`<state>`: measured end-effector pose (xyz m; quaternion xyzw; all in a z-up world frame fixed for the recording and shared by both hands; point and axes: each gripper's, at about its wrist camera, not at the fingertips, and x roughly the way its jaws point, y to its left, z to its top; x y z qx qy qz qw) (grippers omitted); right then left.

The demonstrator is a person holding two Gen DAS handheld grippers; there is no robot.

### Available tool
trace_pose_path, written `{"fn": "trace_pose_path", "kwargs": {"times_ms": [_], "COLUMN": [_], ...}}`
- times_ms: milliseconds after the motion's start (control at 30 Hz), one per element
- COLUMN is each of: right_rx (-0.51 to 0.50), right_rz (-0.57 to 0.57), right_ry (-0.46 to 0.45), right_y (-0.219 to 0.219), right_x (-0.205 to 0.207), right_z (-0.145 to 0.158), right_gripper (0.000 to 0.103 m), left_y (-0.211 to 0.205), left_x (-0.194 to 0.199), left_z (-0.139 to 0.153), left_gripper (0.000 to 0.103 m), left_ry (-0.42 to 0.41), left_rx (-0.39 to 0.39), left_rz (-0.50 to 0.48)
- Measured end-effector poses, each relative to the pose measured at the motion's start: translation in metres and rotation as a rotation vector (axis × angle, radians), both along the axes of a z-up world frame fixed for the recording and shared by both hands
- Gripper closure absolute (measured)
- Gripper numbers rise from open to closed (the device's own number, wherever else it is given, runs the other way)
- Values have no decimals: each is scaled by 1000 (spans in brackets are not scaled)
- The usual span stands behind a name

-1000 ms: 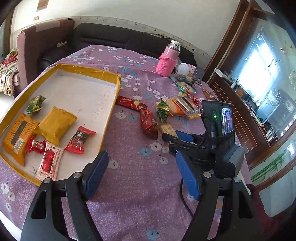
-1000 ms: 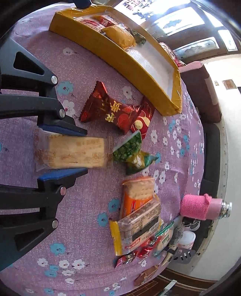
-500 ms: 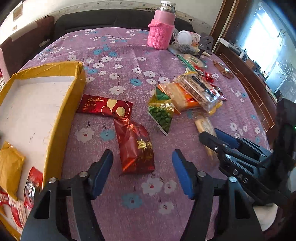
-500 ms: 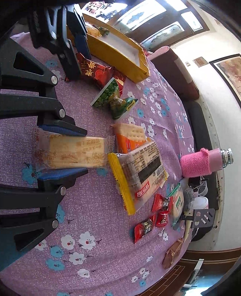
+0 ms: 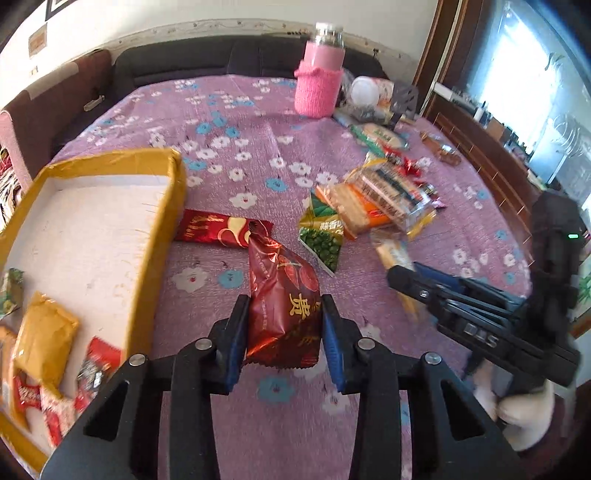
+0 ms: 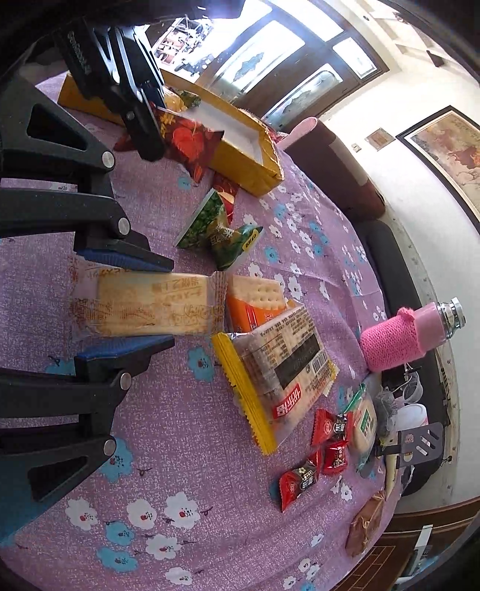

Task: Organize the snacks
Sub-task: 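Carry the biscuit bar and red candy into the box and open both tools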

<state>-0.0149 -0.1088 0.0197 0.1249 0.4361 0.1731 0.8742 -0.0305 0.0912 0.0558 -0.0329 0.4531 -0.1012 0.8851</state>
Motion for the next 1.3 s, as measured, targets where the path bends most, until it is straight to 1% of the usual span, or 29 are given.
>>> {"fn": "trace_pose_path", "kwargs": {"times_ms": [100, 167, 300, 367, 467, 533, 633, 733, 800, 833, 900, 967, 1000, 1167, 1233, 1300], "right_rx": [9, 5, -53, -33, 29, 77, 91, 129, 136, 122, 99, 99, 100, 44, 29, 10], "right_rz": [-4, -18, -37, -20, 34, 88, 159, 229, 262, 270, 286, 298, 306, 332, 337, 345], "right_ry": [-26, -61, -149, -159, -188, -224, -287, -293, -269, -253, -206, -130, -93, 33, 73, 88], "right_y": [2, 3, 11, 18, 34, 49, 77, 110, 135, 149, 173, 194, 203, 240, 250, 257], "right_x": [-4, -9, -21, -28, -44, -53, -58, -48, -32, -21, -1, 18, 27, 48, 54, 59], "right_z": [3, 8, 23, 36, 68, 101, 148, 182, 193, 193, 183, 156, 140, 64, 43, 30], "right_gripper": [68, 68, 68, 68, 69, 69, 69, 69, 69, 69, 69, 69, 69, 69, 69, 69], "left_y": [22, 43, 85, 107, 138, 154, 172, 193, 206, 213, 222, 227, 229, 231, 230, 230], "left_x": [-20, -34, -62, -74, -81, -80, -71, -54, -37, -26, -13, 2, 11, 44, 54, 62], "left_z": [22, 37, 66, 80, 99, 111, 125, 133, 133, 130, 122, 104, 91, 29, 11, -1], "left_gripper": [69, 68, 68, 68, 68, 68, 68, 68, 68, 68, 68, 68, 68, 68, 68, 68], "left_ry": [-29, -53, -113, -147, -182, -206, -239, -236, -222, -211, -191, -160, -137, -12, 30, 60], "left_rx": [-34, -42, -13, 9, 43, 74, 113, 91, 66, 54, 40, 22, 6, -44, -52, -61], "left_rz": [19, 44, 110, 143, 186, 211, 237, 263, 287, 300, 316, 318, 318, 311, 312, 313]}}
